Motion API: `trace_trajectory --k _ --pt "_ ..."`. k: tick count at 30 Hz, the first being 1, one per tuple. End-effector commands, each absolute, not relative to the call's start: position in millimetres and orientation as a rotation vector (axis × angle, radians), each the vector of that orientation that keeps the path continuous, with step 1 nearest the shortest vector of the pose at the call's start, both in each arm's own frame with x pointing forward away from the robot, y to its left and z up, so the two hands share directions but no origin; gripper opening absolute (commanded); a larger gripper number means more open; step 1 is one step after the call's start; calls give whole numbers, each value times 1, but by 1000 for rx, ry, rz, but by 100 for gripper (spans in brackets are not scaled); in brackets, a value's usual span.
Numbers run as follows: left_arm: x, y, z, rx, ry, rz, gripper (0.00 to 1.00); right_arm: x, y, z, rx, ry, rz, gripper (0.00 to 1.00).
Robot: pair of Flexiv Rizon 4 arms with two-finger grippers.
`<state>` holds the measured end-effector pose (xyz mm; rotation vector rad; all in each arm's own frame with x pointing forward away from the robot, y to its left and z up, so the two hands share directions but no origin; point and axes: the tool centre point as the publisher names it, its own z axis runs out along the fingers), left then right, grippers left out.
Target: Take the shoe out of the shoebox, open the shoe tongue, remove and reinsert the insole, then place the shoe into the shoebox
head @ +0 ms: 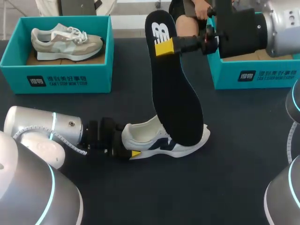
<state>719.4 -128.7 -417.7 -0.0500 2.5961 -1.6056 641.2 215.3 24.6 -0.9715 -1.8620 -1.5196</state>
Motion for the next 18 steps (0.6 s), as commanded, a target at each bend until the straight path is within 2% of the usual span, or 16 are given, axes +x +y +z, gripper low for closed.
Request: trace_trajectory --k 1,18 --pt "718 -130 -420 -50 2599 -1601 0 627 218 19 -988 -1836 -1557 0" --pt "718 -130 -420 -50 2599 -1601 0 614 211 29 -832 -1866 -1682 0"
